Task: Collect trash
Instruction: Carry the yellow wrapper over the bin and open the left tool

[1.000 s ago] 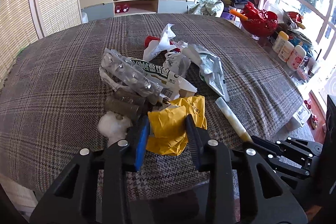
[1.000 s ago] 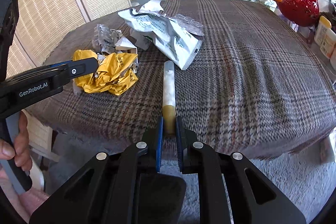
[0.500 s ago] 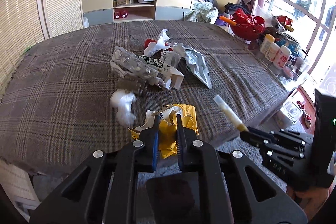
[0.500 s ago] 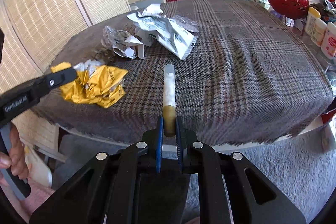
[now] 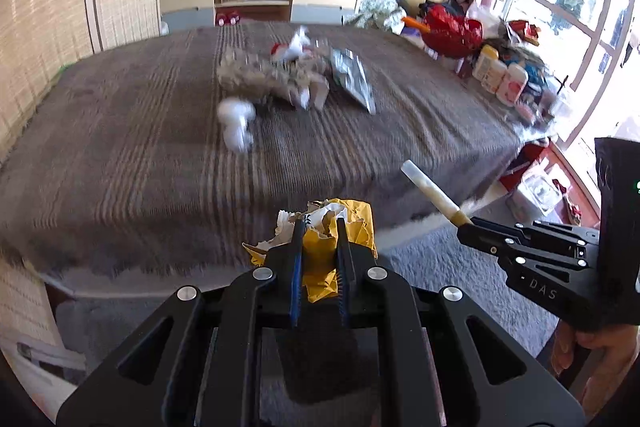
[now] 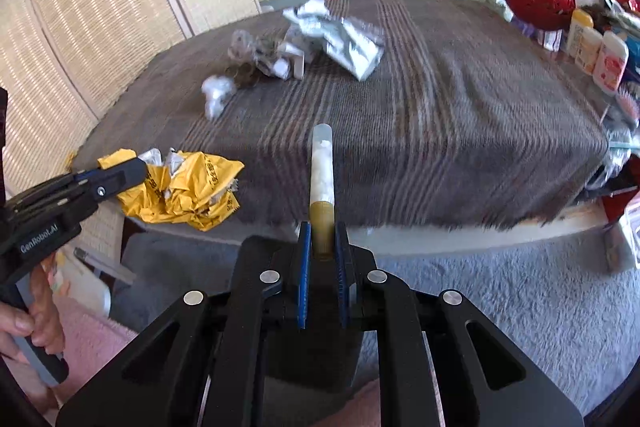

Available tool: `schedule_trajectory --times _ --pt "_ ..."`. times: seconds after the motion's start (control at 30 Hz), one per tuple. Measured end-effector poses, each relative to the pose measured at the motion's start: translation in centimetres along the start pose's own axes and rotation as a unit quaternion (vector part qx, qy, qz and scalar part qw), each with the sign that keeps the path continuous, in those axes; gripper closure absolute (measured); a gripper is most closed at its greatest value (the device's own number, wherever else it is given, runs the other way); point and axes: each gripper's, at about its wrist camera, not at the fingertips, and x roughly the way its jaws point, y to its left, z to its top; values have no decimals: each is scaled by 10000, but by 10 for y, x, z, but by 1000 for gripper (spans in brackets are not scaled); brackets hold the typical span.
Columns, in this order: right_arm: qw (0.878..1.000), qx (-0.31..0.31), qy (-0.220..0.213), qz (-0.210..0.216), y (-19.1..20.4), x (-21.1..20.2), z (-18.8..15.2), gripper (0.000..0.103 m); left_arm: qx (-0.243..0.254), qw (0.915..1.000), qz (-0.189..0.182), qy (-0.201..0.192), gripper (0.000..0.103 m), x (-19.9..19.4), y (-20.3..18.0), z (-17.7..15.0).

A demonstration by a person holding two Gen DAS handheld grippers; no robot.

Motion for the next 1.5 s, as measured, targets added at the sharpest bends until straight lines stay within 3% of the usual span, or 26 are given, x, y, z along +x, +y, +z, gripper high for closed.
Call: schedule_trajectory --times 0.43,0.77,0.9,0.97,1.0,1.03,1.17,1.2,1.23,1.27,1.3,1.37,1.5 --pt "9950 314 935 134 1 46 -44 90 14 9960 37 894 90 50 -6 -66" --pt "9951 393 903 116 8 61 -37 90 111 9915 -49 1295 89 73 -8 -85" --pt "9937 546 967 155 7 67 -30 87 137 9910 -4 1332 79 77 -9 -81" --pt "9936 630 931 132 5 67 -28 65 151 9910 65 1331 70 77 -8 -81" --pt "9939 659 873 118 3 66 -28 42 162 9912 100 1312 66 77 -8 -80" --pt "9944 706 786 95 2 63 -27 31 164 9914 117 1295 64 76 -7 -80" --pt "9954 770 570 -14 -4 53 -22 30 138 9921 207 1227 50 71 -4 -77" --pt "9957 777 491 -72 -6 49 -21 24 146 9925 239 1189 44 69 -3 -76" --pt "9959 796 409 -130 -8 45 -20 12 150 9929 264 1152 38 67 -2 -75" --pt "9959 824 279 -228 -11 40 -20 6 152 9933 298 1106 26 65 -3 -74" --pt "9959 834 171 -314 -14 36 -19 3 161 9939 349 1038 17 62 -2 -72" --pt "9957 829 138 -386 -18 33 -17 3 206 9943 433 950 9 57 -2 -68" --pt "9944 959 99 -428 -28 29 -16 3 184 9948 496 870 8 50 4 -61"
